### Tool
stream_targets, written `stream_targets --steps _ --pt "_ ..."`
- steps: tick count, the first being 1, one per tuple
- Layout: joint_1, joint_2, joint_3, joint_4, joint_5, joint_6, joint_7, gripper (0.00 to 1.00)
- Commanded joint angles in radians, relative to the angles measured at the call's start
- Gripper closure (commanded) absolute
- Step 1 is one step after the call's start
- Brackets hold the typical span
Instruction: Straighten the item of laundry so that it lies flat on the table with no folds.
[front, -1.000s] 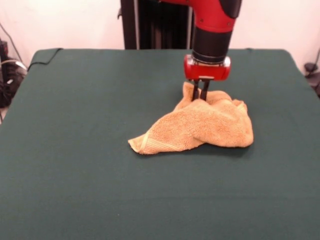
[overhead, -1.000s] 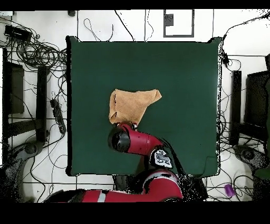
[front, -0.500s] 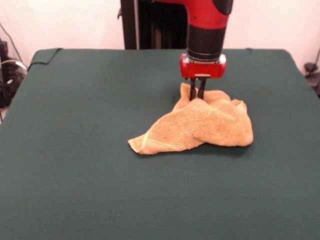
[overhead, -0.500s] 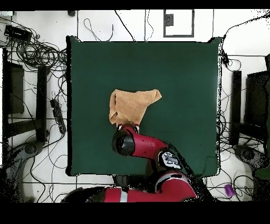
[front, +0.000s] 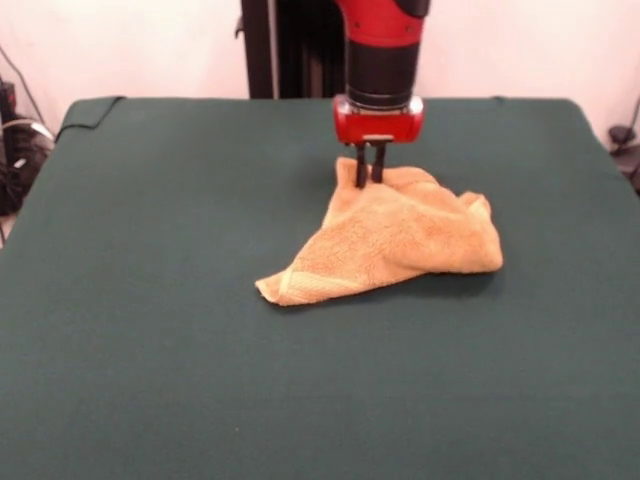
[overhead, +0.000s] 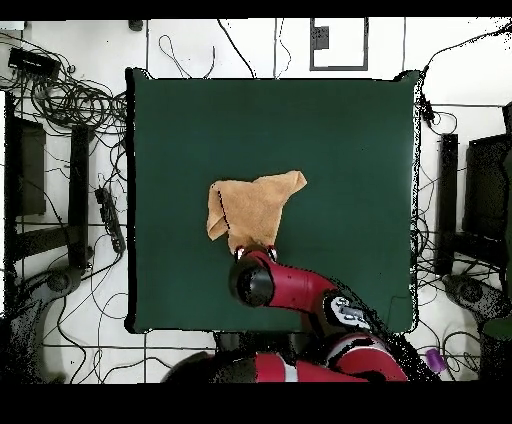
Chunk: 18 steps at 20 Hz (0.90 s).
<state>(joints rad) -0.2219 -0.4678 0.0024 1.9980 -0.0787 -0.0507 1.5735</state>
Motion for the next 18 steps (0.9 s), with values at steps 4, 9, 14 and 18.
stream_targets --steps 4,9,14,18 --pt "-0.107 -0.019 0.095 0.095 -0.116 0.162 0.054 1.0" --pt "-0.155 -0.109 0.117 0.103 -0.146 0.285 0.006 1.0" --pt "-0.194 -0.183 0.147 0.101 -0.17 0.401 -0.031 1.0" --pt "-0.22 -0.228 0.171 0.101 -0.189 0.469 -0.055 1.0"
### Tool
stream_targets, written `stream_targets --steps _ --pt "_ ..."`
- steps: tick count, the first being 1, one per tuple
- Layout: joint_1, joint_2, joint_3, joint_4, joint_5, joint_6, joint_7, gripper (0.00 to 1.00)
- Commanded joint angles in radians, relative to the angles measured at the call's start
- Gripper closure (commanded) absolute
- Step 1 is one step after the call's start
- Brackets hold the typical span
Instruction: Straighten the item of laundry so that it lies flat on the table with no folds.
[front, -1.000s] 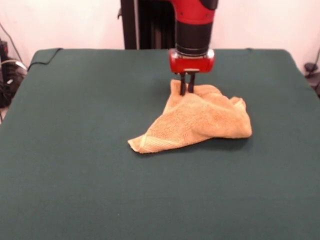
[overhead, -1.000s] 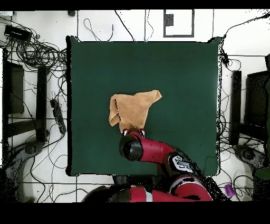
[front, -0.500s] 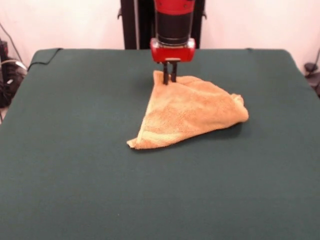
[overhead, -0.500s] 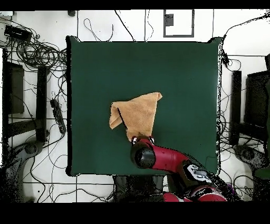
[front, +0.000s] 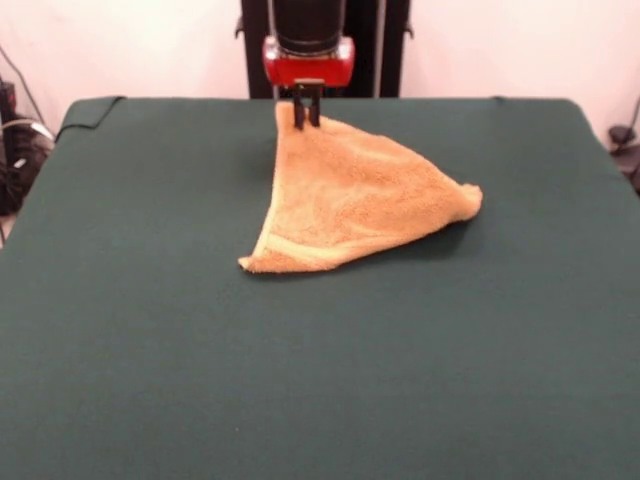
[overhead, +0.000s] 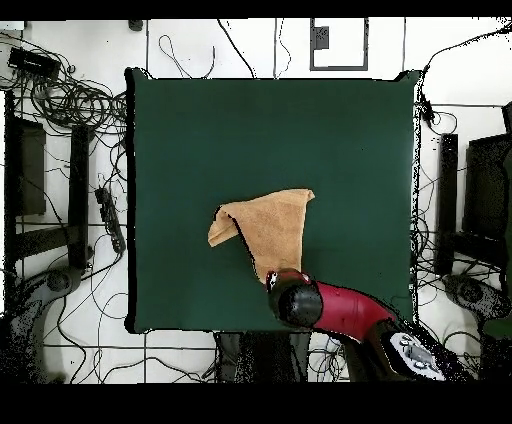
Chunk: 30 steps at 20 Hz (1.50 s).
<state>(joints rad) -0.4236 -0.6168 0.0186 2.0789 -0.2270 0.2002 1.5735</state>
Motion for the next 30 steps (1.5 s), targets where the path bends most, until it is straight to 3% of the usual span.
stream_targets --steps 1,12,30 --pt "-0.024 -0.086 0.16 0.02 -0.047 0.226 -0.057 1.0" --pt "-0.129 -0.12 0.238 -0.029 -0.106 0.335 -0.126 1.0" --pt "-0.274 -0.045 0.324 -0.029 -0.221 0.295 -0.11 1.0"
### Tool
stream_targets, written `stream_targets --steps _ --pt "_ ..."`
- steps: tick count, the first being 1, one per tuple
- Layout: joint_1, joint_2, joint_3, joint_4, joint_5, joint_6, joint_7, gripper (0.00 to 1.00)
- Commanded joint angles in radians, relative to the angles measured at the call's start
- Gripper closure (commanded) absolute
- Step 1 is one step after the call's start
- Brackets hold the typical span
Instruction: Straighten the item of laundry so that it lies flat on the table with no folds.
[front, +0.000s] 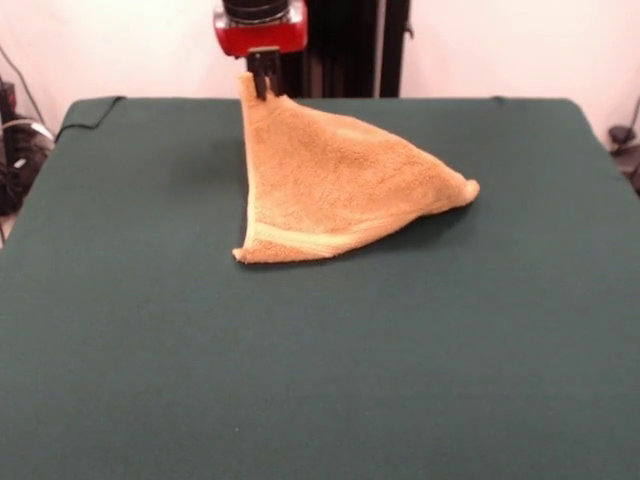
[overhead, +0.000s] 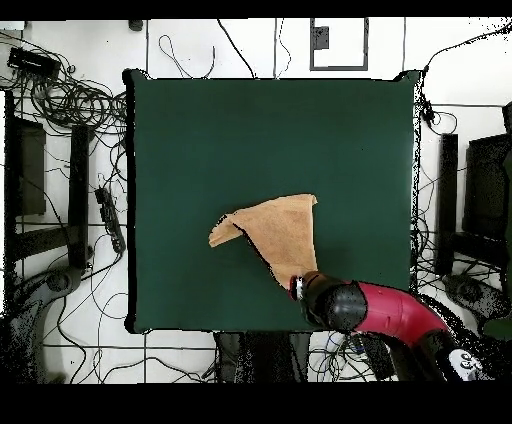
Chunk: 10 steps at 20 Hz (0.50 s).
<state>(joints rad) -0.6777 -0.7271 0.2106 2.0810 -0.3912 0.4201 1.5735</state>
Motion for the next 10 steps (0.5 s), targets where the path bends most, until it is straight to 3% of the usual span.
stream_targets --steps 1,10 --pt "-0.026 0.066 0.136 -0.031 -0.062 0.078 -0.111 1.0" --pt "-0.069 0.074 0.167 -0.049 -0.104 0.108 -0.123 1.0"
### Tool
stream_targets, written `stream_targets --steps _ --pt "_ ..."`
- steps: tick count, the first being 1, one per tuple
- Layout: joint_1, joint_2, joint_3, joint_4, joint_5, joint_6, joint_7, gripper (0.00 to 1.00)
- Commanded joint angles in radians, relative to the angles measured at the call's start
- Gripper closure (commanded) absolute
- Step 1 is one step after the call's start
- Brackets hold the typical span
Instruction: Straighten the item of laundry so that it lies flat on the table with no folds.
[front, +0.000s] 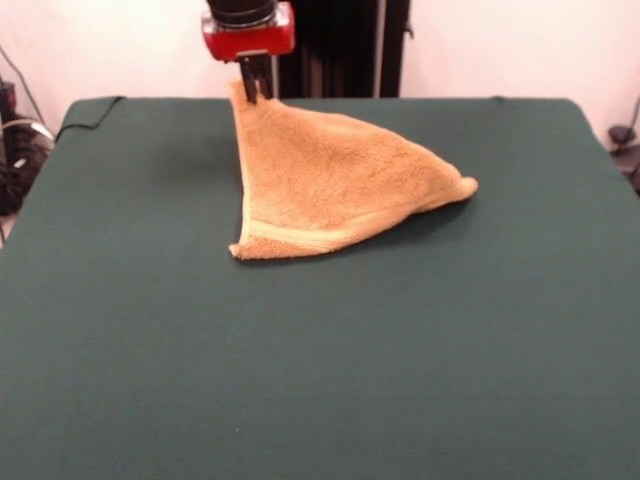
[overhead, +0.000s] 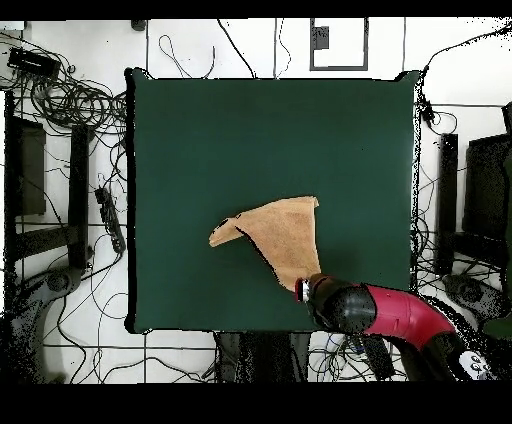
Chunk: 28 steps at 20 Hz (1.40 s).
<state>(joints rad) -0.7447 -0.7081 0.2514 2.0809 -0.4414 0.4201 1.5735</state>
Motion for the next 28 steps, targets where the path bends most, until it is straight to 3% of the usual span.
stream_targets --steps 1,12,28 --pt "-0.008 0.058 0.129 -0.051 -0.059 0.108 -0.125 1.0" --pt "-0.112 0.105 0.179 -0.121 -0.126 0.183 -0.224 1.0" --pt "-0.219 0.107 0.282 -0.17 -0.19 0.314 -0.28 1.0"
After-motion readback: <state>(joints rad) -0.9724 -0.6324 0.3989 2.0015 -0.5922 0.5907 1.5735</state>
